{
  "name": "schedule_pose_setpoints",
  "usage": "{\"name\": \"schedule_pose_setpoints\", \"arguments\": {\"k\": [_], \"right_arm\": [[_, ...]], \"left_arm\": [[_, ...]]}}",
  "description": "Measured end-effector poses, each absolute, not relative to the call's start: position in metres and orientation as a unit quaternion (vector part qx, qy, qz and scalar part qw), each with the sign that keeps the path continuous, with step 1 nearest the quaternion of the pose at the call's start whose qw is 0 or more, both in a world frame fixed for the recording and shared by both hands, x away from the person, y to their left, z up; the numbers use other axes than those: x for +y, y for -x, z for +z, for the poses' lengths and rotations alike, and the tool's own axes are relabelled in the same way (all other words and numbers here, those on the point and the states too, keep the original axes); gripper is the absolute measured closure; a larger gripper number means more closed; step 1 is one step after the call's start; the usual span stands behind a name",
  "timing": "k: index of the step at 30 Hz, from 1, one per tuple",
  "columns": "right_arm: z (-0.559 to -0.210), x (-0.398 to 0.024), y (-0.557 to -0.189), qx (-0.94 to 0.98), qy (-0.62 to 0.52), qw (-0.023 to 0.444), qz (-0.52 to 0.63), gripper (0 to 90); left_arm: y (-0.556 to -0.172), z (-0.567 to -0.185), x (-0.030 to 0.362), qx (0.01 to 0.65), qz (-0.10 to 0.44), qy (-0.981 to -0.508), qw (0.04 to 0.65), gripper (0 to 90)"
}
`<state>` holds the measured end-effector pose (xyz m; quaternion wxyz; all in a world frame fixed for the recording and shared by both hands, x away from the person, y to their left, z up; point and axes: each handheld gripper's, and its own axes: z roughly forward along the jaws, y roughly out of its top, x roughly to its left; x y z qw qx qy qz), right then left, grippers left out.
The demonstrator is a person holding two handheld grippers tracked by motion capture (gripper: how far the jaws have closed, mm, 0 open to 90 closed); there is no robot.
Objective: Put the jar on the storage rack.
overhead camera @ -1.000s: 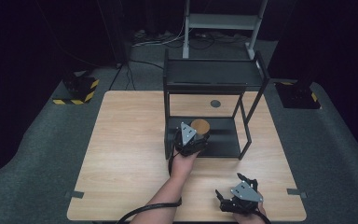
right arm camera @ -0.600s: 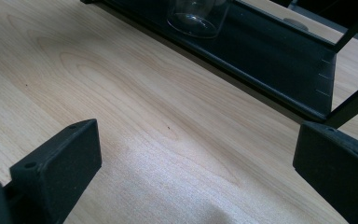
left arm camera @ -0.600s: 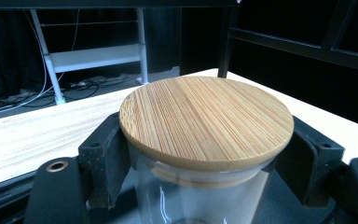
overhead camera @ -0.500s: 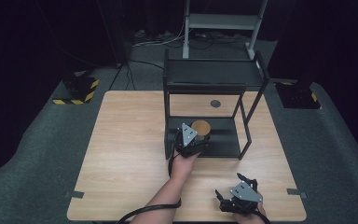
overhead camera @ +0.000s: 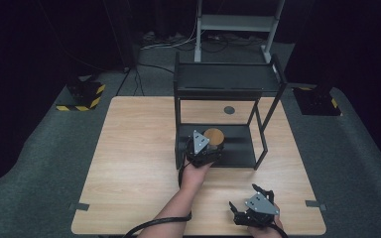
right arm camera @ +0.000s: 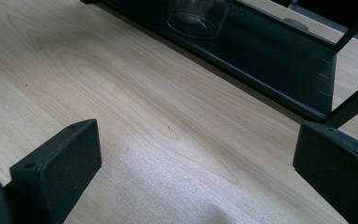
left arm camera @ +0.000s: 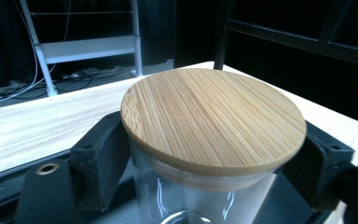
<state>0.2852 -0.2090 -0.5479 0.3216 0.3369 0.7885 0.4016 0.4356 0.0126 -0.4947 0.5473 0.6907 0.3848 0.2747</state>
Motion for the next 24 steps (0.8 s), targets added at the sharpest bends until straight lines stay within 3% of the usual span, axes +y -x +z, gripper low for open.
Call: {"name": "schedule_pose_setpoints", "arguments": {"k": [10, 13, 24], "right_arm": [[-0.548, -0.209, -0.285, 0.788, -0.337, 0.321, 0.402, 0.5], [-0.548, -0.209, -0.285, 0.788, -0.338, 0.321, 0.402, 0.5], [-0.548, -0.209, -0.285, 0.789, -0.337, 0.321, 0.401, 0.5]], "left_arm": [[-0.434, -0.491, 0.014, 0.386, 0.27, -0.697, 0.541, 10.5], [-0.432, -0.489, 0.014, 0.387, 0.271, -0.698, 0.539, 1.7], [-0.416, -0.473, 0.022, 0.358, 0.266, -0.708, 0.547, 0.5]]}}
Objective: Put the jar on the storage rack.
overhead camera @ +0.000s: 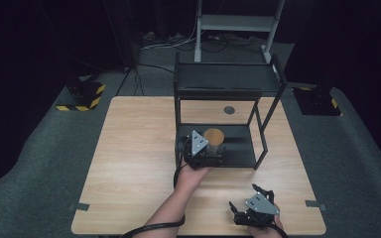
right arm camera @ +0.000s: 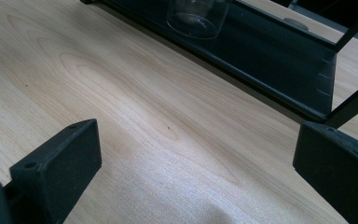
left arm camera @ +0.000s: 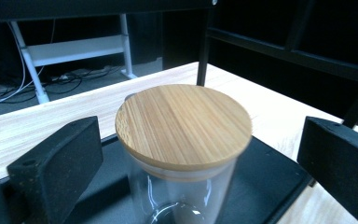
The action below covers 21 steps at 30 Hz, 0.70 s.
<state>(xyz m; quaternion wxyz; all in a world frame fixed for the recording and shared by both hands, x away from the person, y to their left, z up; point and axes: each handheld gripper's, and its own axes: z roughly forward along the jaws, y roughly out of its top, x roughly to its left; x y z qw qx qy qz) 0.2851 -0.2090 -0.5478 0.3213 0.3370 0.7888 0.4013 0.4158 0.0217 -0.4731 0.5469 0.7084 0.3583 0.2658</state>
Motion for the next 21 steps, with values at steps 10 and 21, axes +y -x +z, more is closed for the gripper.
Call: {"name": "schedule_pose_setpoints", "arguments": {"k": [10, 21], "right_arm": [[-0.548, -0.209, -0.285, 0.789, -0.337, 0.322, 0.401, 0.5], [-0.548, -0.209, -0.285, 0.789, -0.337, 0.322, 0.4, 0.5]], "left_arm": [[-0.397, -0.465, 0.034, 0.352, 0.263, -0.708, 0.553, 0.5], [-0.376, -0.459, 0.052, 0.353, 0.265, -0.704, 0.557, 0.5]]}}
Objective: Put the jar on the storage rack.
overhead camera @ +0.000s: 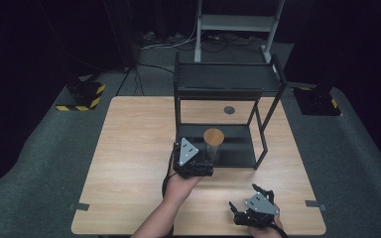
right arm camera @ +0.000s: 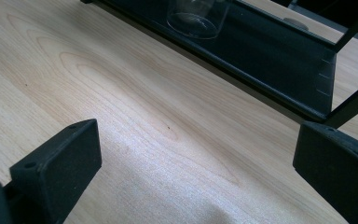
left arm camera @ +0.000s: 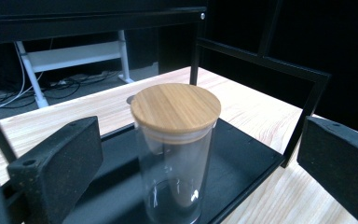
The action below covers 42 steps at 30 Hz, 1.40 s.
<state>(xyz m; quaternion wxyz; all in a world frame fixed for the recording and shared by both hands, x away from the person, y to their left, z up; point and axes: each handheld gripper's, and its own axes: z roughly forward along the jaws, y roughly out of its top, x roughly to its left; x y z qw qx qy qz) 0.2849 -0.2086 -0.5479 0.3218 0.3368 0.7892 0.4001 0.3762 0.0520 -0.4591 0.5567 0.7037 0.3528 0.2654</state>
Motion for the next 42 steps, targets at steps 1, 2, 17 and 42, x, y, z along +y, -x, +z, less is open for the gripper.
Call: {"name": "schedule_pose_setpoints", "arguments": {"k": [1, 2, 17, 42], "right_arm": [[-0.548, -0.209, -0.285, 0.789, -0.337, 0.322, 0.4, 0.5], [-0.548, -0.209, -0.285, 0.789, -0.337, 0.322, 0.4, 0.5], [-0.548, -0.208, -0.285, 0.79, -0.336, 0.324, 0.398, 0.5], [-0.548, -0.207, -0.285, 0.791, -0.336, 0.324, 0.396, 0.5]], "left_arm": [[-0.373, -0.459, 0.055, 0.355, 0.265, -0.702, 0.557, 0.5], [-0.373, -0.459, 0.055, 0.355, 0.265, -0.702, 0.557, 0.5], [-0.348, -0.465, 0.097, 0.37, 0.276, -0.691, 0.555, 0.5], [-0.299, -0.507, 0.157, 0.389, 0.287, -0.703, 0.522, 0.5]]}}
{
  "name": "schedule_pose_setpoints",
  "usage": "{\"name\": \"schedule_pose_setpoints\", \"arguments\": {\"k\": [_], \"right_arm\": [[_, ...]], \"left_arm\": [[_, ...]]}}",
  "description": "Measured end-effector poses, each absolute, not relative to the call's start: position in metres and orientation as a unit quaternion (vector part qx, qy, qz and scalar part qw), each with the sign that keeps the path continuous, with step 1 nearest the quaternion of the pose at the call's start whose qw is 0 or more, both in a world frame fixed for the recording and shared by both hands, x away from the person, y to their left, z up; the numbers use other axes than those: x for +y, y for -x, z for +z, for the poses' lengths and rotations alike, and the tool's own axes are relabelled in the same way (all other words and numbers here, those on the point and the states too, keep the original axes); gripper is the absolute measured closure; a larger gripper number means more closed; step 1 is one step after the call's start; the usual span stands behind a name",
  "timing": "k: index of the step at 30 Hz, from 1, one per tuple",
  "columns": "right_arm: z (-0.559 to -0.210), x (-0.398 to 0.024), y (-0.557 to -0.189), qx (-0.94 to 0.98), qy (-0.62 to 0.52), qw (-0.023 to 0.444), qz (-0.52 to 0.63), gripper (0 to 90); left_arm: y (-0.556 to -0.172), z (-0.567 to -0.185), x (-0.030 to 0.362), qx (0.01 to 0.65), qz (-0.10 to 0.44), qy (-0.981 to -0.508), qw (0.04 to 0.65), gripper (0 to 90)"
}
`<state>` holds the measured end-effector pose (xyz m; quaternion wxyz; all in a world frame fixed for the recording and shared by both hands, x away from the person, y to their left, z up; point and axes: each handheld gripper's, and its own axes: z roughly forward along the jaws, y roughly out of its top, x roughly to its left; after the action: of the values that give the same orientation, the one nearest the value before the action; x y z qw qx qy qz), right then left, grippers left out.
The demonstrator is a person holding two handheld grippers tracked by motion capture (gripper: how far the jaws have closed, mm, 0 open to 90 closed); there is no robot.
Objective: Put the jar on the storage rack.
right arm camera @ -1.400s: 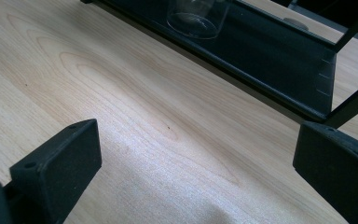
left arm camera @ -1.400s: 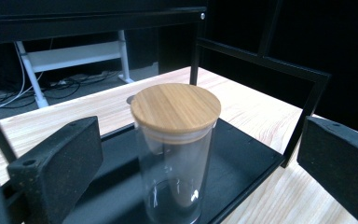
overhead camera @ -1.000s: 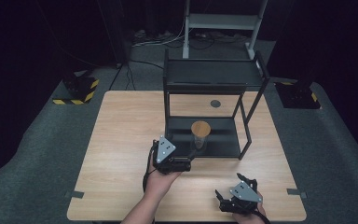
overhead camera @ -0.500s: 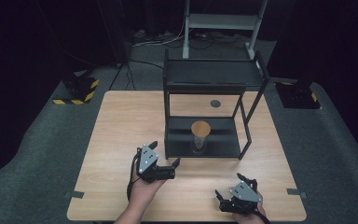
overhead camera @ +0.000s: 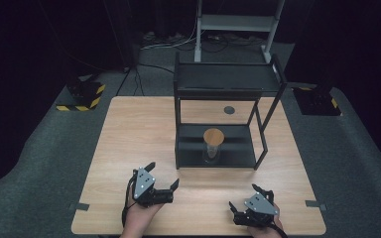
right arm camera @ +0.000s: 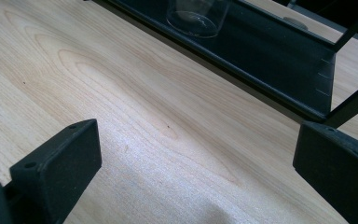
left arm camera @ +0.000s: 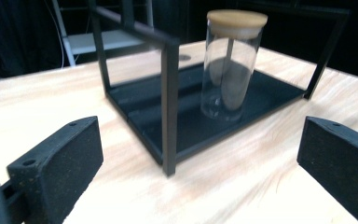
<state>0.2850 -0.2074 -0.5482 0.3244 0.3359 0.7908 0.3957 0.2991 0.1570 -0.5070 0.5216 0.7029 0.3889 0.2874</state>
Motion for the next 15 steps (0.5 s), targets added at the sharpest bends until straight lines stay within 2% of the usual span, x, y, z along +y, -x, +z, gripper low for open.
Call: {"name": "schedule_pose_setpoints", "arguments": {"k": [15], "right_arm": [[-0.548, -0.207, -0.285, 0.791, -0.336, 0.327, 0.394, 0.5]], "left_arm": [[-0.278, -0.547, 0.177, 0.411, 0.269, -0.728, 0.477, 0.5]]}}
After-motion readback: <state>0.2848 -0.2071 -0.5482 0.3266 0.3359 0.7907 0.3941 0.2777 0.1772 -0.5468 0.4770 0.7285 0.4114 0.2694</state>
